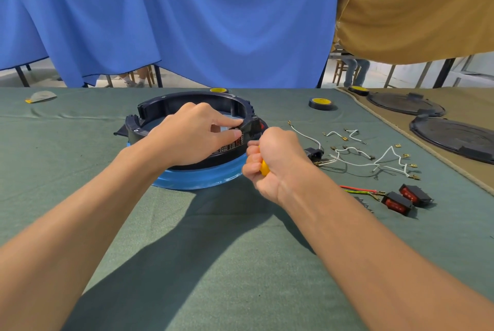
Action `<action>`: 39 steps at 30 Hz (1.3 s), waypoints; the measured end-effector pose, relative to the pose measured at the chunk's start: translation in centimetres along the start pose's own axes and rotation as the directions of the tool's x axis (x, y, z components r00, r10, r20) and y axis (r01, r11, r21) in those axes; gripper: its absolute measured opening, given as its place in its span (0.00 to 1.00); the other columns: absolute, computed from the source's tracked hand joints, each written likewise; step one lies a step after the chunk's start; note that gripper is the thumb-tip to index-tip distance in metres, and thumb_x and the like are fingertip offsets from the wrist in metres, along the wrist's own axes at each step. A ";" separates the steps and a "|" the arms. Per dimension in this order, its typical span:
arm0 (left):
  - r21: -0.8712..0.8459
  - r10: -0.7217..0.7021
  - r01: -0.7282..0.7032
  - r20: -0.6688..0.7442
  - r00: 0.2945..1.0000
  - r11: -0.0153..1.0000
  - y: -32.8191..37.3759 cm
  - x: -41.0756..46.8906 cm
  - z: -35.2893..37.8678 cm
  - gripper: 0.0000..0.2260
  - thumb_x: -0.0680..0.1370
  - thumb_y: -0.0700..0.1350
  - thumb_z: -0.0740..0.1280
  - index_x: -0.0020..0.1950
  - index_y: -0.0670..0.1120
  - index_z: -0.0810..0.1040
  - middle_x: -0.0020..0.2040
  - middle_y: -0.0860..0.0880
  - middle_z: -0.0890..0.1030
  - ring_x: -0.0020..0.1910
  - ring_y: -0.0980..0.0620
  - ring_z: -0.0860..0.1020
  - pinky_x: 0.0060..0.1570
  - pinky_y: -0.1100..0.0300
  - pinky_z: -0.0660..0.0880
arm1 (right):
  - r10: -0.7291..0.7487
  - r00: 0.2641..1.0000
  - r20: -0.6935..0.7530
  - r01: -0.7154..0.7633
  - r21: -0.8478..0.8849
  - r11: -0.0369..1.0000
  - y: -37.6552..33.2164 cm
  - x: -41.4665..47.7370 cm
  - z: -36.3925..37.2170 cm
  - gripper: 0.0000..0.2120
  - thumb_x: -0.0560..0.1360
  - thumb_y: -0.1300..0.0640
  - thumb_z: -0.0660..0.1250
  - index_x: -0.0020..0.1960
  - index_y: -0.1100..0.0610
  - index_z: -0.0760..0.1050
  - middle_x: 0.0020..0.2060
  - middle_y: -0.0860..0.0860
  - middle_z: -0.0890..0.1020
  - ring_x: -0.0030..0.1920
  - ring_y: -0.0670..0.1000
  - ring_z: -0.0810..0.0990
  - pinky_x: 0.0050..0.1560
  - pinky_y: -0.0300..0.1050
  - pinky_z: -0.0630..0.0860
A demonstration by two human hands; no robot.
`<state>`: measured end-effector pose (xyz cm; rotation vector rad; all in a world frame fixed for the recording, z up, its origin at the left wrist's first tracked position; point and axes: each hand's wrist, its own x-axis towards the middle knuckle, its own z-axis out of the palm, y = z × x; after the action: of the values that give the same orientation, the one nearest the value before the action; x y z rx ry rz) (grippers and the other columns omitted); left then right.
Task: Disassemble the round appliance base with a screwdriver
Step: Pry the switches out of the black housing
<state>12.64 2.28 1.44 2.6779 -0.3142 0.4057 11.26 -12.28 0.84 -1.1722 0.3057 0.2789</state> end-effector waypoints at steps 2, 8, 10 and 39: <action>-0.001 0.000 0.000 -0.002 1.000 1.000 0.0 0.0 0.0 0.13 0.78 0.59 0.63 0.62 0.68 0.76 0.39 0.52 0.82 0.29 0.59 0.71 0.33 0.56 0.65 | -0.009 1.000 -0.007 0.009 -0.016 1.000 0.0 -0.1 -0.2 0.11 0.75 0.67 0.48 0.42 0.60 0.68 0.27 0.51 0.64 0.15 0.44 0.58 0.19 0.32 0.55; -0.010 0.005 -0.005 -0.007 1.000 1.000 -0.1 0.1 0.1 0.13 0.78 0.59 0.64 0.62 0.67 0.76 0.36 0.53 0.81 0.32 0.56 0.69 0.38 0.56 0.67 | -0.162 0.987 -0.015 0.156 -0.210 0.965 0.1 -0.5 -0.6 0.11 0.75 0.66 0.49 0.47 0.59 0.69 0.31 0.51 0.64 0.21 0.46 0.58 0.20 0.35 0.55; -0.013 0.005 -0.005 -0.009 1.000 1.000 -0.1 0.1 0.1 0.13 0.78 0.59 0.64 0.62 0.67 0.77 0.37 0.52 0.81 0.32 0.55 0.69 0.39 0.54 0.71 | -0.210 0.978 0.004 0.205 -0.238 0.950 0.1 -0.6 -0.4 0.11 0.74 0.67 0.49 0.47 0.60 0.68 0.31 0.52 0.64 0.22 0.46 0.58 0.20 0.36 0.55; 0.643 0.535 -0.081 -0.553 0.639 0.762 1.1 -1.8 6.0 0.10 0.77 0.43 0.63 0.49 0.41 0.83 0.43 0.46 0.81 0.41 0.43 0.78 0.46 0.50 0.70 | -0.421 0.843 0.334 0.349 -0.936 -0.045 -5.8 5.2 -7.6 0.07 0.76 0.52 0.68 0.48 0.56 0.79 0.47 0.55 0.83 0.46 0.54 0.80 0.48 0.49 0.77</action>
<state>12.01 -0.93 -3.98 2.6907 -0.4912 1.8834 17.48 -21.13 1.14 -2.6577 -0.3283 -0.1539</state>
